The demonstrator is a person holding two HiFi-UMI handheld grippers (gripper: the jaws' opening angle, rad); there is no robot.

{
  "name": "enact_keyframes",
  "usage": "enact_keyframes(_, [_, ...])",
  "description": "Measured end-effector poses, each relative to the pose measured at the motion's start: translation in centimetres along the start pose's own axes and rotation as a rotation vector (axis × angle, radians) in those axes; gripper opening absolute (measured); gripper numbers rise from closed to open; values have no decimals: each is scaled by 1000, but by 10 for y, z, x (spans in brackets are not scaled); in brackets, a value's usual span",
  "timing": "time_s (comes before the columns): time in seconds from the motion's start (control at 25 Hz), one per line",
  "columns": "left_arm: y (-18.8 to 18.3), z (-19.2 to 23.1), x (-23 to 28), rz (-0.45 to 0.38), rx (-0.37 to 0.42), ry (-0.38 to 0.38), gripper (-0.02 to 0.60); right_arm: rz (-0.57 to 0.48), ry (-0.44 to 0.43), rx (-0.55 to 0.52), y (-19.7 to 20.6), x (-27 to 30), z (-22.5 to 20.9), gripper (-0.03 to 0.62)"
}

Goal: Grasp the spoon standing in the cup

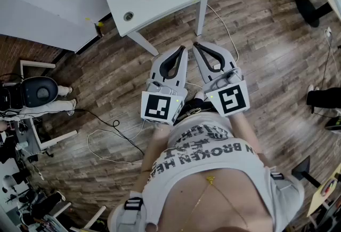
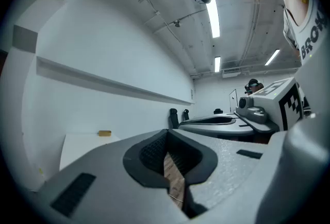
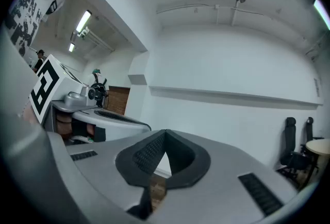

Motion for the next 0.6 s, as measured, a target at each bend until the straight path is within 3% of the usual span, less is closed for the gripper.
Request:
enact_keyframes(0.16, [1, 9, 3, -3, -19, 1, 5, -39, -18, 61, -2, 9, -4, 5])
enact_keyframes(0.6, [13, 90, 52, 25, -64, 28, 5, 40, -11, 75, 10, 91, -26, 5])
Point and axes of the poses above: the fingertips, and each gripper's own axes: x forward along the fingers, z to its left, y out of its underside, the point moved 8 cm from there along -x, backward along the fingers, and after that the axes turned 9 degrees about z, right-handed, at the moved point
